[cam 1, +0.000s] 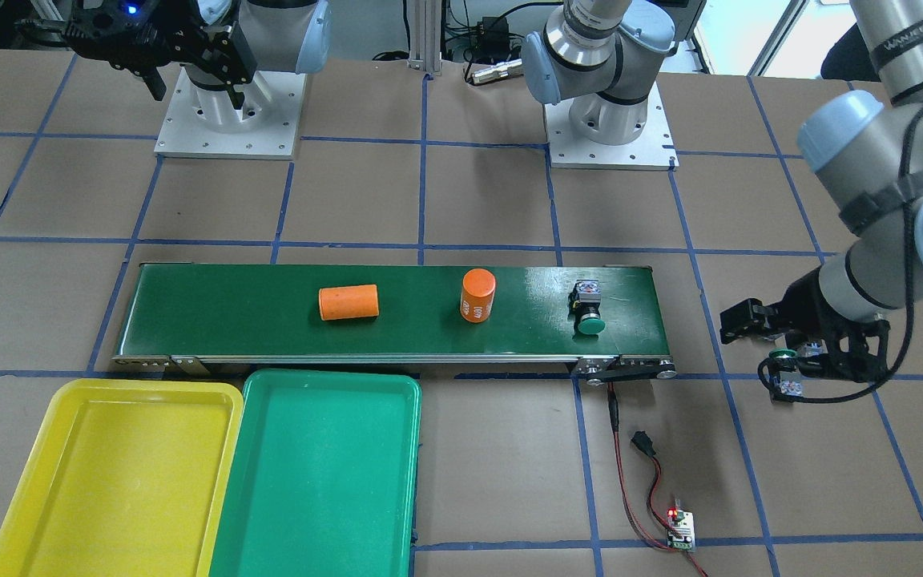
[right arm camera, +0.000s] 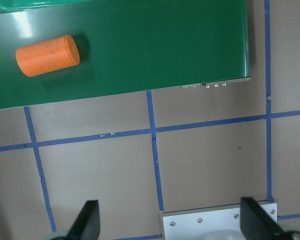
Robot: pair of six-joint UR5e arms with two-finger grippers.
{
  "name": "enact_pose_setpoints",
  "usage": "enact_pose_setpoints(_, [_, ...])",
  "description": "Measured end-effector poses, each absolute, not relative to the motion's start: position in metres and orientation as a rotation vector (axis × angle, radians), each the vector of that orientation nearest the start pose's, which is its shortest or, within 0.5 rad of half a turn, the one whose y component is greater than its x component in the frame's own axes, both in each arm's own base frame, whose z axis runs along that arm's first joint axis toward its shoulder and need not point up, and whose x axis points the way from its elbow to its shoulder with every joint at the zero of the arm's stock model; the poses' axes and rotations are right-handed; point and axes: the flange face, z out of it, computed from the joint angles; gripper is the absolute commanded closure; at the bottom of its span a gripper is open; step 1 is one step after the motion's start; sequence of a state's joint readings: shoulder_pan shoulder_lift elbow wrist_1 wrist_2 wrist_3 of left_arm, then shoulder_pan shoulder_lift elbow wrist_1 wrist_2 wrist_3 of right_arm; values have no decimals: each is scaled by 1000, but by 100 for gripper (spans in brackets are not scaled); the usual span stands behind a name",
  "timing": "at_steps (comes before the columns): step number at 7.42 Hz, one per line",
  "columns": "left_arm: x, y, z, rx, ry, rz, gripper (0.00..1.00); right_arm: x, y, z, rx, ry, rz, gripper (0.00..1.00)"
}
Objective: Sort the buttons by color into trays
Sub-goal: 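Return the left gripper and grasp another green-capped button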
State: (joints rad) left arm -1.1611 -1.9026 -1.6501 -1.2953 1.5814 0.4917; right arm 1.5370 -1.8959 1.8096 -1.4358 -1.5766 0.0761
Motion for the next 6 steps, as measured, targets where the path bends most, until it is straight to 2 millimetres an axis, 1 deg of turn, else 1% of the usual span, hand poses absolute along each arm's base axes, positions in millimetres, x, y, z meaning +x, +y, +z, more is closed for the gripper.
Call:
enact_pose_setpoints(1, [154, -592, 276, 187, 3187, 189, 0, 121, -354, 495, 173, 3144, 76, 0])
enact_pose_setpoints(2, [189, -593, 250, 237, 3188, 162, 0, 120, -354, 495, 172, 3147, 75, 0])
enact_pose_setpoints(3, [207, -593, 225, 266, 3189, 151, 0, 120, -354, 495, 173, 3149, 74, 0])
enact_pose_setpoints(4, [213, -593, 206, 279, 3194, 158, 0, 120, -355, 495, 172, 3148, 76, 0])
enact_pose_setpoints(5, [215, -592, 193, 283, 3201, 171, 11, 121, -356, 494, 174, 3144, 76, 0])
enact_pose_setpoints(6, [214, -592, 184, 282, 3207, 181, 28, 121, -358, 493, 178, 3139, 75, 0])
